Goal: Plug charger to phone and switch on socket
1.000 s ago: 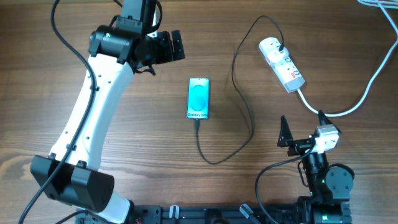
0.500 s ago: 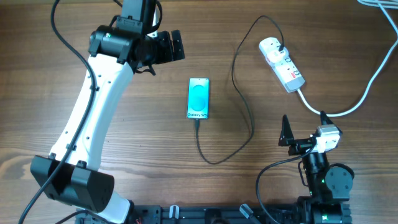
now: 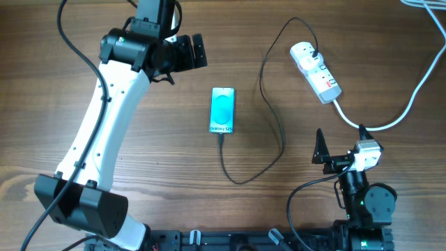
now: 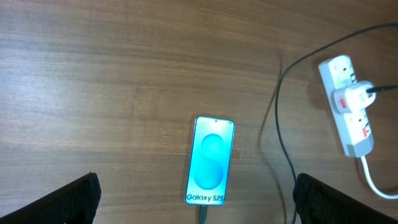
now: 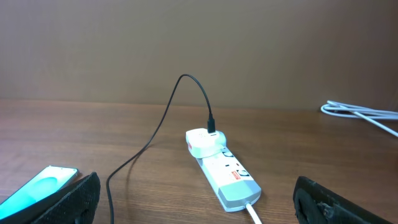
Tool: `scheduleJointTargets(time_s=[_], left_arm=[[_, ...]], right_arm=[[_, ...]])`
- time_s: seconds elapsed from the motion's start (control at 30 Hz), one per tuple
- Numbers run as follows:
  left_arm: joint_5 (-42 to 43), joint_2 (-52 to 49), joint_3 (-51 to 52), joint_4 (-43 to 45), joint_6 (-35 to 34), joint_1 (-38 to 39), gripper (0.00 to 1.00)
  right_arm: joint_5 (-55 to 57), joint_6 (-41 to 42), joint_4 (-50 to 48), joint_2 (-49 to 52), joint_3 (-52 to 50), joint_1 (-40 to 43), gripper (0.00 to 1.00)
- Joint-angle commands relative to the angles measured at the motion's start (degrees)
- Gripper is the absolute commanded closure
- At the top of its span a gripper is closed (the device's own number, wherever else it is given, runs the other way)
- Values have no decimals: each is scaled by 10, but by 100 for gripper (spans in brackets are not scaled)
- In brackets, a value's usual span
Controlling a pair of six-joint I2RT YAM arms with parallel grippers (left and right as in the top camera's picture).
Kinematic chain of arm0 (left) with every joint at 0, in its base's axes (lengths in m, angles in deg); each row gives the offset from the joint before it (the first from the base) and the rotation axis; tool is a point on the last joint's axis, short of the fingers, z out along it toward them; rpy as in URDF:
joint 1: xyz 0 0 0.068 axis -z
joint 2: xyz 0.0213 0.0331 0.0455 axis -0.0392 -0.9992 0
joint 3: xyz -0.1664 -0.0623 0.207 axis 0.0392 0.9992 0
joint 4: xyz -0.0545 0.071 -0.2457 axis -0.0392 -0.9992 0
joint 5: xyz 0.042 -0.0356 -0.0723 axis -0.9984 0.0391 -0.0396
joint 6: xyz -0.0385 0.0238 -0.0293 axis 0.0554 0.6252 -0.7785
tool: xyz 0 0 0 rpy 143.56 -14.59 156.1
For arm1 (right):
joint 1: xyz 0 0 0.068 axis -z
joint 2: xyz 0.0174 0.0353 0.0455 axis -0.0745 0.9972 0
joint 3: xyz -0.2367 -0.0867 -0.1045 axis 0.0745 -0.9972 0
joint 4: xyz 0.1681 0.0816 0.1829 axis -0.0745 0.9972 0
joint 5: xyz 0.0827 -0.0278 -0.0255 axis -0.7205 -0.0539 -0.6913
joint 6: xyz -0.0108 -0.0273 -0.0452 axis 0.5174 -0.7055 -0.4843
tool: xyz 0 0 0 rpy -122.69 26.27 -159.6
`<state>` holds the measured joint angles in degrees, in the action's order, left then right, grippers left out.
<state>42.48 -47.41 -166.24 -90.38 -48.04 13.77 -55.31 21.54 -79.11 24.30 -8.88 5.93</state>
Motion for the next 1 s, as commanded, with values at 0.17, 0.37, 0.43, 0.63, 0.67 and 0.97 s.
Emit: scheduleJointTargets(time_s=[0.17, 0.37, 0.43, 0.63, 0.67, 0.97], left_arm=[[-45, 110, 77, -18, -7, 5, 0], [-48, 242, 280, 86, 1, -3, 0], [-48, 310, 379, 155, 2, -10, 0], [-39, 526, 613, 286, 11, -57, 0], [-39, 562, 639, 297, 11, -64, 0], [24, 913, 862, 377, 104, -92, 0]], right_arm=[[10, 4, -3, -8, -3, -2, 0], [10, 4, -3, -8, -3, -2, 0], [10, 4, -3, -8, -3, -2, 0], [10, 4, -3, -8, -3, -2, 0], [10, 4, -3, -8, -3, -2, 0], [10, 4, -3, -8, -3, -2, 0]])
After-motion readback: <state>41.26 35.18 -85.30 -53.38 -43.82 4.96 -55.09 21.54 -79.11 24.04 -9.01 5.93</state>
